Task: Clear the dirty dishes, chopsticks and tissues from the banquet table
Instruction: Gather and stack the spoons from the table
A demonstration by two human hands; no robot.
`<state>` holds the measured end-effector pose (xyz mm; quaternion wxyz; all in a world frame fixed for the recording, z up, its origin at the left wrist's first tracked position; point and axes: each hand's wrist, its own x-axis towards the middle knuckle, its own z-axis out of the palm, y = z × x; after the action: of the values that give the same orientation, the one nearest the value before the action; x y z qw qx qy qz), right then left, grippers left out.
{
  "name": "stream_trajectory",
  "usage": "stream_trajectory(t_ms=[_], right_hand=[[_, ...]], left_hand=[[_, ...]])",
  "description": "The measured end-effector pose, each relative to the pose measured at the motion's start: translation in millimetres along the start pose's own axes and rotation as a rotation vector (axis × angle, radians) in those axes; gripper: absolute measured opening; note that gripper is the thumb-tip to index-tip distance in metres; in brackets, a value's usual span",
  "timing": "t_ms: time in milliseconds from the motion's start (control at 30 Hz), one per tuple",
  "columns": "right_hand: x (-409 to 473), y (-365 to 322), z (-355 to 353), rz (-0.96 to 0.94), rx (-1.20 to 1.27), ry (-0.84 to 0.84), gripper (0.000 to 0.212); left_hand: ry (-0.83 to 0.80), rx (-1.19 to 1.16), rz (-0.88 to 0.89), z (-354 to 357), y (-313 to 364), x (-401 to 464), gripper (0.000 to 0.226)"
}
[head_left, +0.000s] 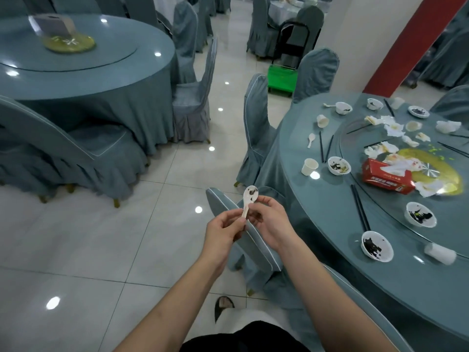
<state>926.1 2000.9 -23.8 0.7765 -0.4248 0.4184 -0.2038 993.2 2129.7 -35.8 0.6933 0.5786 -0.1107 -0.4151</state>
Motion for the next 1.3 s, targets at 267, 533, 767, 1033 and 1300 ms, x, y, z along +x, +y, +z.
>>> stream_trajectory(t_ms=[267, 533, 767, 1033, 1300], right_hand=[[65.1, -4.3, 69.4, -0.010, 0.010, -0.013, 0.024], [170.8, -27.2, 162.8, 0.019, 0.090, -0.042, 0.009], [253.0, -58.0, 212.8, -0.003, 0.111, -0.036, 0.006], [328.5, -89.3, 236.7, -0.018, 0.134, 0.078, 0.003], [416.4, -140.5, 252.8, -0.125, 0.241, 0.285, 0.007]], left_hand=[[0.043, 0.030, -0.007, -59.9, 34.8, 57.4, 0.023], [0.107, 0.098, -0.009, -119.5, 105.6, 162.0, 0.019], [0.089, 0.109, -0.008, -141.6, 148.8, 253.5, 0.018], [0.001, 0.127, -0.042, -149.0, 178.4, 352.4, 0.019], [-0.183, 0.208, -0.096, -133.6, 222.6, 486.1, 0.019]])
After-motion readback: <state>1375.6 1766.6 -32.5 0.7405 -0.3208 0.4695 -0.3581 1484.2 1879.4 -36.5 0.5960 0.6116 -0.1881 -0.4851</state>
